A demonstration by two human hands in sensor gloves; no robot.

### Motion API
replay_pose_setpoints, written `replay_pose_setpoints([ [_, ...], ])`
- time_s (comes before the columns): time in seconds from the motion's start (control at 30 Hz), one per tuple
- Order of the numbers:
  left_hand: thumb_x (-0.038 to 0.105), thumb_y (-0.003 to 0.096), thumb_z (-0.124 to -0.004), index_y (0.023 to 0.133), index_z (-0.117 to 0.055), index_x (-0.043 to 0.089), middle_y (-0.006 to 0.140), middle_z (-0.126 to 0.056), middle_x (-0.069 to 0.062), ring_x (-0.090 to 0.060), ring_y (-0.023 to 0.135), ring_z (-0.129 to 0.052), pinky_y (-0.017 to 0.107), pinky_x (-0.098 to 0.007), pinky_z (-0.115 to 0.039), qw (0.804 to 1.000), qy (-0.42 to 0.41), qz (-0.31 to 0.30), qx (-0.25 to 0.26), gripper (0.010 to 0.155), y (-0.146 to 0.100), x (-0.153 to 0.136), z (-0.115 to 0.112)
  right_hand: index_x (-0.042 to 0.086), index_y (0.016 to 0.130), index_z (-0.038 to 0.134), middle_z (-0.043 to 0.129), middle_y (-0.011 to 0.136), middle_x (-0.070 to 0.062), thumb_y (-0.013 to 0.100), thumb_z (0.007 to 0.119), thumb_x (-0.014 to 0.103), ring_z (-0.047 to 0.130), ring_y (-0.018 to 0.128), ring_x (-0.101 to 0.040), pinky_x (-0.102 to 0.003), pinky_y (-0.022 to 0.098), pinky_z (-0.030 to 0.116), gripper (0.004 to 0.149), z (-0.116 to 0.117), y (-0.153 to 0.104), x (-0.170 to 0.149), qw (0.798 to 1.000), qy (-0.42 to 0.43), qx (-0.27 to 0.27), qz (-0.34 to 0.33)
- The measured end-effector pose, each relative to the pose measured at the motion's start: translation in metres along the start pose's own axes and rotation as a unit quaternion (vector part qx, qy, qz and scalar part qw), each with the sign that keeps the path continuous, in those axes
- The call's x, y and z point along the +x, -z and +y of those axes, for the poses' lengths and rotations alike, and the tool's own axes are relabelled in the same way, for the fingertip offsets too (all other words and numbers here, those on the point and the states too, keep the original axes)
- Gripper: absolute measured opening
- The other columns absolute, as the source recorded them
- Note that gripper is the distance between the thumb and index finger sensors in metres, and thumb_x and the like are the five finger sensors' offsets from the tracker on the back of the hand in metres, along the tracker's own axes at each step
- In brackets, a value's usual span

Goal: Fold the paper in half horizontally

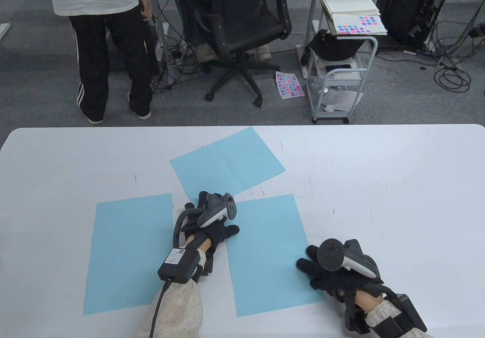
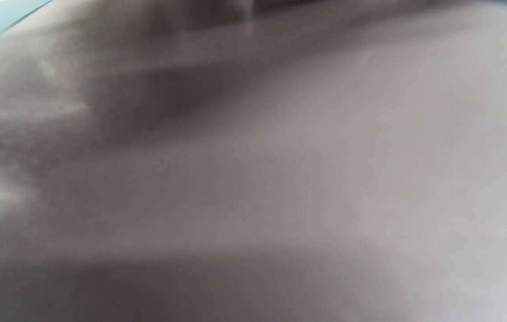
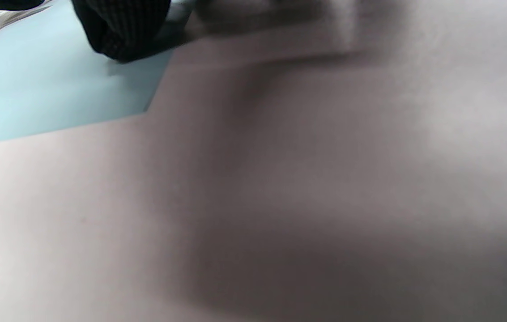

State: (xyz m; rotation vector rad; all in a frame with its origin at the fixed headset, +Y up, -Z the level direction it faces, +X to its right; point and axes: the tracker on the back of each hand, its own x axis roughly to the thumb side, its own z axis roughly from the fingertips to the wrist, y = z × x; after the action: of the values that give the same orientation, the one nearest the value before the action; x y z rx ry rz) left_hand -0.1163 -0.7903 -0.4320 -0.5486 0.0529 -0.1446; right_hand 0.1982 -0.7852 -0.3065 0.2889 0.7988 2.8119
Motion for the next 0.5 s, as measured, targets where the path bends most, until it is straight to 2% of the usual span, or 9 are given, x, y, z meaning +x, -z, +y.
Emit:
replay_pose_setpoints([
  [0.07, 0.072, 0.0268, -0.051, 0.101, -0.014, 0.055, 0.114, 0.000, 0.026, -0.015, 0.111, 0.007, 0.090, -0.055, -0.017, 1.000, 0.000, -0.002, -0.001, 0.085, 0.001, 0.000, -0.002, 0.053, 0.098, 0.044, 0.018, 0.115, 0.020, 0.047, 0.071, 0.039, 0.003, 0.106, -0.029, -0.064, 0.073, 0.009, 0.059, 0.000, 0.000, 0.000, 1.000, -0.001, -0.001, -0.001],
  [0.33, 0.068, 0.0322, -0.054, 0.099, -0.021, 0.062, 0.114, -0.001, 0.027, -0.015, 0.111, 0.007, 0.090, -0.055, -0.018, 1.000, -0.004, -0.010, 0.014, 0.075, -0.006, 0.003, 0.001, 0.053, 0.098, 0.044, 0.018, 0.116, 0.020, 0.047, 0.071, 0.039, 0.004, 0.106, -0.029, -0.064, 0.073, 0.009, 0.059, 0.000, 0.000, 0.000, 1.000, -0.001, -0.003, 0.001],
  [0.43, 0.064, 0.0370, -0.061, 0.099, -0.030, 0.065, 0.117, -0.006, 0.023, -0.018, 0.113, 0.000, 0.090, -0.055, -0.021, 0.999, -0.038, -0.022, 0.015, 0.070, -0.011, 0.004, 0.006, 0.053, 0.098, 0.044, 0.018, 0.116, 0.020, 0.047, 0.071, 0.039, 0.004, 0.106, -0.029, -0.064, 0.073, 0.009, 0.059, 0.000, 0.000, 0.001, 1.000, -0.001, -0.003, 0.001],
  [0.5, 0.062, 0.0387, -0.063, 0.099, -0.037, 0.066, 0.120, -0.017, 0.019, -0.019, 0.115, -0.008, 0.089, -0.056, -0.024, 0.997, -0.065, -0.028, 0.013, 0.066, -0.016, 0.004, 0.011, 0.053, 0.098, 0.044, 0.018, 0.116, 0.020, 0.047, 0.071, 0.039, 0.004, 0.106, -0.029, -0.064, 0.073, 0.009, 0.059, 0.000, 0.000, 0.001, 1.000, -0.001, -0.003, 0.001],
])
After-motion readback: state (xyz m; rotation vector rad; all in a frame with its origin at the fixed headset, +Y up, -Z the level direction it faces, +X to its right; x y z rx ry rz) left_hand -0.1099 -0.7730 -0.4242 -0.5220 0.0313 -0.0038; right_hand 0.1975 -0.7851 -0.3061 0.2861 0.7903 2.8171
